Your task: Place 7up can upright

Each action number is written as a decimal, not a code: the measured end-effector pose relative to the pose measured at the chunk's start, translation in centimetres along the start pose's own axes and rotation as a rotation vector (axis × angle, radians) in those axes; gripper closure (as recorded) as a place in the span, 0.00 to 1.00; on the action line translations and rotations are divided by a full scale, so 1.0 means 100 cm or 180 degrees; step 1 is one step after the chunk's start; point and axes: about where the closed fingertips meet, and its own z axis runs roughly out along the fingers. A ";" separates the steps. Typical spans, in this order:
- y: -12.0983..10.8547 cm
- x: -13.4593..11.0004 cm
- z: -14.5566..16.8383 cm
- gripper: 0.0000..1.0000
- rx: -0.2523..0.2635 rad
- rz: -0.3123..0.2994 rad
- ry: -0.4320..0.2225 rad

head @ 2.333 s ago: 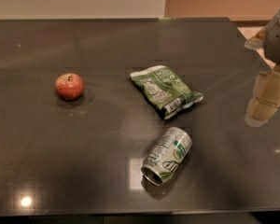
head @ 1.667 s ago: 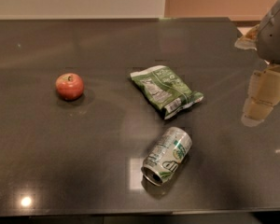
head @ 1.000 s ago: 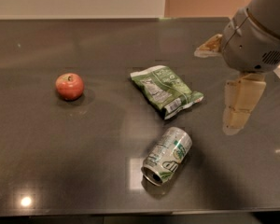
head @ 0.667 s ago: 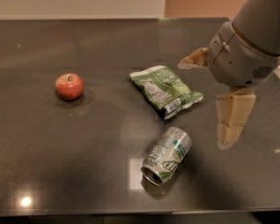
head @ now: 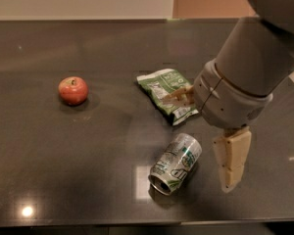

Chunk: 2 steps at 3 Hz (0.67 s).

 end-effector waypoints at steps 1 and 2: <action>0.008 -0.007 0.023 0.00 -0.0121 -0.0255 0.0131; 0.009 -0.007 0.044 0.00 -0.0223 -0.0457 0.0299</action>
Offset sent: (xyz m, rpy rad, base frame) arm -0.0093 0.0155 -0.0733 -0.2038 -0.0179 0.2113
